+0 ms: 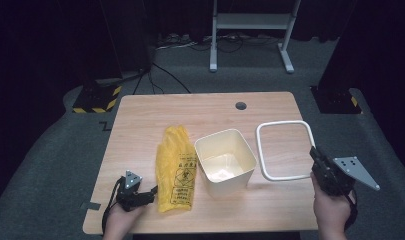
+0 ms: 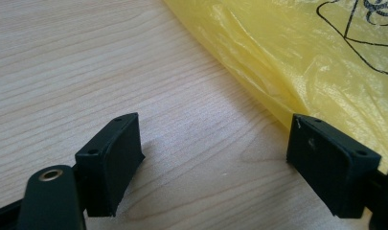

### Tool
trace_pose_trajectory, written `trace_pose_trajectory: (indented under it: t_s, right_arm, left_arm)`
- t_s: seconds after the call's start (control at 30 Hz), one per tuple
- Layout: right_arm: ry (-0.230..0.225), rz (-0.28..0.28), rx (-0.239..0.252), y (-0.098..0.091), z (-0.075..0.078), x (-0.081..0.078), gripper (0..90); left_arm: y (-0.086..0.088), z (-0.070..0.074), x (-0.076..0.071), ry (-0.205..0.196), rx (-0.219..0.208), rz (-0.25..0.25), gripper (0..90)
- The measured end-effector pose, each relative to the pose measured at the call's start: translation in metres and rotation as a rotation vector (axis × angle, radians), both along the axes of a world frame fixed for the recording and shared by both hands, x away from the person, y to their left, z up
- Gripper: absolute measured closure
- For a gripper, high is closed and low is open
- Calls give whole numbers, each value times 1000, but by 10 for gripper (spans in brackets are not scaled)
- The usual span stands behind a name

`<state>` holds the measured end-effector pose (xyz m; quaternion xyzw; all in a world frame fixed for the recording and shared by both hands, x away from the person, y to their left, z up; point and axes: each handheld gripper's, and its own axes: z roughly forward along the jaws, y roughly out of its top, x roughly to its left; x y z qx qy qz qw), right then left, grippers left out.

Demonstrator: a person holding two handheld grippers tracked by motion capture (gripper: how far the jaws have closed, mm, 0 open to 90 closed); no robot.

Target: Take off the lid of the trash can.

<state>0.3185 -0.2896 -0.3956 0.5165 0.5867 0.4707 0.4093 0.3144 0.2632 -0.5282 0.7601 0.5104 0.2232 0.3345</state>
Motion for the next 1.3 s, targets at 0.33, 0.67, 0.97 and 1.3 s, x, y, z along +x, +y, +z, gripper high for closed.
trace_pose_trajectory:
  t_s: [0.33,0.67,0.97,1.3]
  right_arm:
    - [22,-37,4,-9,-12,2,816]
    - [75,-84,-5,-19,-32,15,816]
    - [140,-104,-26,-17,-54,29,816]
    - [213,-109,-68,-7,-77,49,816]
  left_arm:
    - [0,0,0,-1,2,-3,195]
    - [0,0,0,0,2,-3,195]
    - [0,0,0,0,2,-4,193]
    - [0,0,0,0,4,-9,192]
